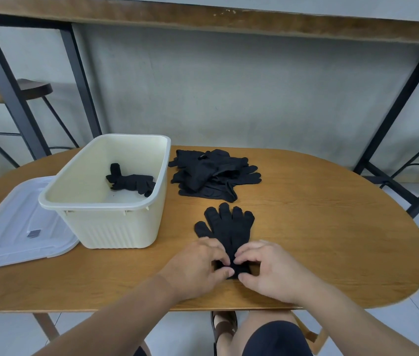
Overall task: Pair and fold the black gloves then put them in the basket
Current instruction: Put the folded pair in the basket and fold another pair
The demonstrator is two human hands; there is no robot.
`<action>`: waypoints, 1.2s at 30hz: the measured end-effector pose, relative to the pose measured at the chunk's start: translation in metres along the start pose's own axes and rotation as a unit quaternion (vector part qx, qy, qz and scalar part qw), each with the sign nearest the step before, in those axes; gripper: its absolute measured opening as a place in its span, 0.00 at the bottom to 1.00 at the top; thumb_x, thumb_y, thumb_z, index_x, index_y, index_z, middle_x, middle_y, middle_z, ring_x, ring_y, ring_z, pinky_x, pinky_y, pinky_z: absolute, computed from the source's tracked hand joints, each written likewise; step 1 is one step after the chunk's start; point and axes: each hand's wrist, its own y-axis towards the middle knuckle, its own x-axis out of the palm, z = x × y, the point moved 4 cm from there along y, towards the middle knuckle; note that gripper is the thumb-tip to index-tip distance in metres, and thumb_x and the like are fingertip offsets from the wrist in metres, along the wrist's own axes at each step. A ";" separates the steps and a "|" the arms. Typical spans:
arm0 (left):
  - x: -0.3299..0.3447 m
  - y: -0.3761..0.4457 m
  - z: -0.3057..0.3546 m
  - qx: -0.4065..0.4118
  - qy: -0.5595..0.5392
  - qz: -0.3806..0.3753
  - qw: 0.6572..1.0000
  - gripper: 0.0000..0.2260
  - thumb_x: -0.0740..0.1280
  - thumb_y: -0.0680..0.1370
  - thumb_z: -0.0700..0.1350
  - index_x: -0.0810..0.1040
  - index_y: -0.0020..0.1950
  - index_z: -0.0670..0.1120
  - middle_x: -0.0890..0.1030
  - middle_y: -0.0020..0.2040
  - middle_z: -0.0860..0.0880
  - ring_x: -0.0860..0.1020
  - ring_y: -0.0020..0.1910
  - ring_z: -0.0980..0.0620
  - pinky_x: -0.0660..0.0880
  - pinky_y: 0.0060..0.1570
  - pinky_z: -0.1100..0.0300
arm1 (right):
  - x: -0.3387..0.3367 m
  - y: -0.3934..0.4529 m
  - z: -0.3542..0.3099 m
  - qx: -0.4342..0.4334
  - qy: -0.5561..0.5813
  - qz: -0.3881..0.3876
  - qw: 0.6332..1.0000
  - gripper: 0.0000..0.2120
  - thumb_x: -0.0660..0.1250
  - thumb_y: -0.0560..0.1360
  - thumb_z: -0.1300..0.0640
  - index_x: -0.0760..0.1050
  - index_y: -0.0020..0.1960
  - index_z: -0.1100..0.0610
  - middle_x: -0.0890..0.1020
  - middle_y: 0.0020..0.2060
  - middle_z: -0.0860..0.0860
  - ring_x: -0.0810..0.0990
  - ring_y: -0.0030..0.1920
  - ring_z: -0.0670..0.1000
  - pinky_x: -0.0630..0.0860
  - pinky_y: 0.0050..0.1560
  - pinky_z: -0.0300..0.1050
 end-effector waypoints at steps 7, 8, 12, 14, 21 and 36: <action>0.000 -0.004 0.008 0.030 0.077 -0.032 0.996 0.15 0.64 0.78 0.56 0.76 0.63 0.54 0.73 0.58 0.58 0.68 0.56 0.60 0.70 0.58 0.61 | 0.002 -0.001 -0.014 -0.030 -0.111 0.020 0.993 0.15 0.62 0.78 0.51 0.77 0.64 0.48 0.77 0.59 0.41 0.72 0.60 0.42 0.71 0.61 0.38; -0.001 -0.004 0.010 0.037 0.083 -0.025 0.996 0.15 0.64 0.78 0.55 0.76 0.62 0.53 0.73 0.57 0.58 0.68 0.55 0.60 0.71 0.57 0.61 | 0.001 -0.001 -0.015 -0.018 -0.101 0.029 0.994 0.14 0.62 0.78 0.52 0.78 0.62 0.48 0.78 0.56 0.41 0.73 0.58 0.42 0.72 0.59 0.38; -0.002 -0.008 0.010 0.022 0.070 -0.017 0.997 0.16 0.65 0.76 0.57 0.75 0.62 0.54 0.72 0.56 0.58 0.68 0.55 0.59 0.71 0.56 0.62 | -0.004 0.000 -0.007 0.074 0.052 0.043 0.995 0.04 0.67 0.75 0.54 0.80 0.46 0.45 0.80 0.41 0.43 0.78 0.39 0.42 0.75 0.39 0.36; -0.003 -0.009 0.011 0.024 0.075 -0.003 0.997 0.12 0.64 0.77 0.53 0.75 0.59 0.53 0.74 0.55 0.57 0.69 0.53 0.59 0.72 0.55 0.63 | -0.003 -0.001 -0.003 0.099 0.112 0.027 0.988 0.04 0.69 0.74 0.54 0.80 0.44 0.44 0.81 0.38 0.45 0.78 0.35 0.41 0.76 0.37 0.36; -0.005 -0.007 0.010 -0.005 0.021 0.019 1.000 0.07 0.62 0.79 0.52 0.78 0.53 0.54 0.77 0.49 0.59 0.70 0.50 0.61 0.72 0.50 0.65 | 0.005 -0.008 -0.007 0.040 -0.021 -0.006 0.999 0.19 0.68 0.75 0.47 0.75 0.66 0.44 0.75 0.57 0.37 0.71 0.57 0.39 0.71 0.63 0.41; -0.005 0.028 -0.018 -0.248 -0.114 0.019 0.962 0.05 0.65 0.80 0.50 0.78 0.52 0.52 0.81 0.42 0.52 0.79 0.41 0.54 0.75 0.40 0.62 | 0.000 0.041 0.015 0.178 0.190 0.075 0.963 0.06 0.65 0.79 0.50 0.77 0.44 0.44 0.80 0.34 0.49 0.76 0.34 0.47 0.78 0.42 0.51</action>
